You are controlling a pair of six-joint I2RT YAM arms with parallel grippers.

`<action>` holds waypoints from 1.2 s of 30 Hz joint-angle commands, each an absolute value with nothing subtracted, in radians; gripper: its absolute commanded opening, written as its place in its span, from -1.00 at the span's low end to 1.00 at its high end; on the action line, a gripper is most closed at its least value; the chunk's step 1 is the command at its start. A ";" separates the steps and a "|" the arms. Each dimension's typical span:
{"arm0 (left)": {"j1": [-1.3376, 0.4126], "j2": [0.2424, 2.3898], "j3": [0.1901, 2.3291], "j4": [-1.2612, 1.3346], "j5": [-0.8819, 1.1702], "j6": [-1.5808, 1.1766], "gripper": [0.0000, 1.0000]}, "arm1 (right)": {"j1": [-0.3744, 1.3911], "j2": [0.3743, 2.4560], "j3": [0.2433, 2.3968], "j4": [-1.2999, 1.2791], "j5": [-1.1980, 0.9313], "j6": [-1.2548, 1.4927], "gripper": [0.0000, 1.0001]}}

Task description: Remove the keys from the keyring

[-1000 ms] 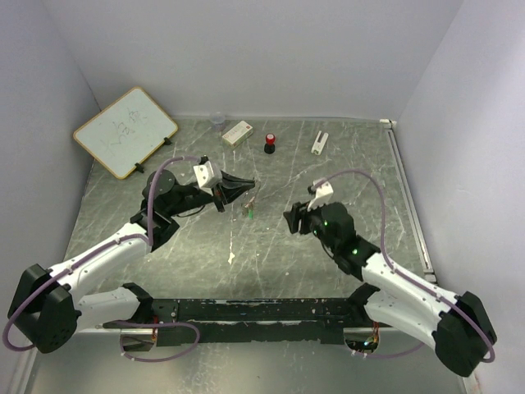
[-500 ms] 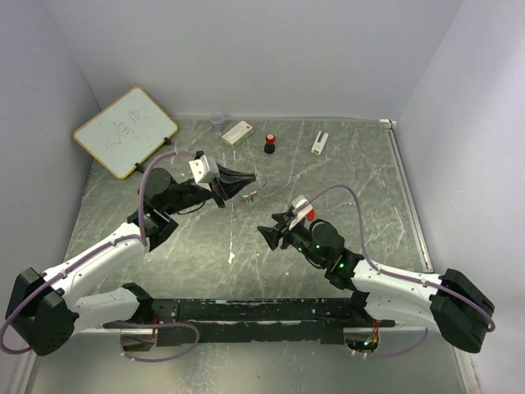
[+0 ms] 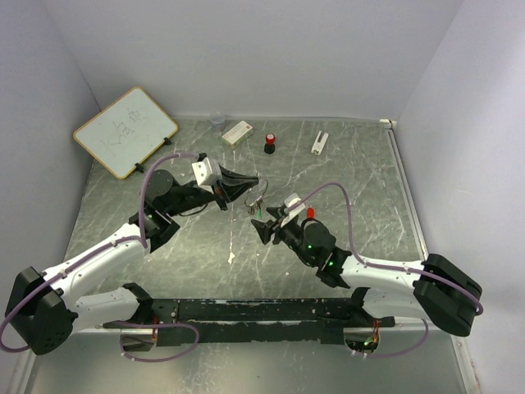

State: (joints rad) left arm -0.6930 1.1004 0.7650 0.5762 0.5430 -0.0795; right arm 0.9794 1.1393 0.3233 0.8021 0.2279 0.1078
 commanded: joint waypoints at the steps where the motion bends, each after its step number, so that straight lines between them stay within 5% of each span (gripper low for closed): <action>1: -0.709 1.087 0.797 0.605 0.521 -0.085 -0.86 | 0.988 1.174 0.354 0.918 0.281 0.084 0.08; 11: -0.721 1.084 0.794 0.622 0.514 -0.083 -0.86 | 0.991 1.255 0.352 1.011 0.308 0.093 -0.25; 20: -0.723 1.082 0.774 0.648 0.486 -0.079 -0.86 | 0.996 1.214 0.348 0.956 0.295 0.090 -1.00; 31: -0.725 1.064 0.793 0.543 0.224 0.014 -0.87 | 1.023 1.024 0.455 0.483 0.324 0.111 -1.00; 33: -0.725 1.072 0.802 0.504 0.154 0.017 -0.69 | 1.037 0.986 0.507 0.351 0.360 0.127 -1.00; 36: -0.725 1.086 0.802 0.449 0.085 0.014 -0.16 | 1.058 0.962 0.604 0.170 0.422 0.137 -1.00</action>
State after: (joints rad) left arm -0.7189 1.0840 0.7662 0.5228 0.2546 -0.0051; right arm 1.0325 0.9993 0.4961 0.4564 0.3332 0.1127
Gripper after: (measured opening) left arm 0.293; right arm 0.029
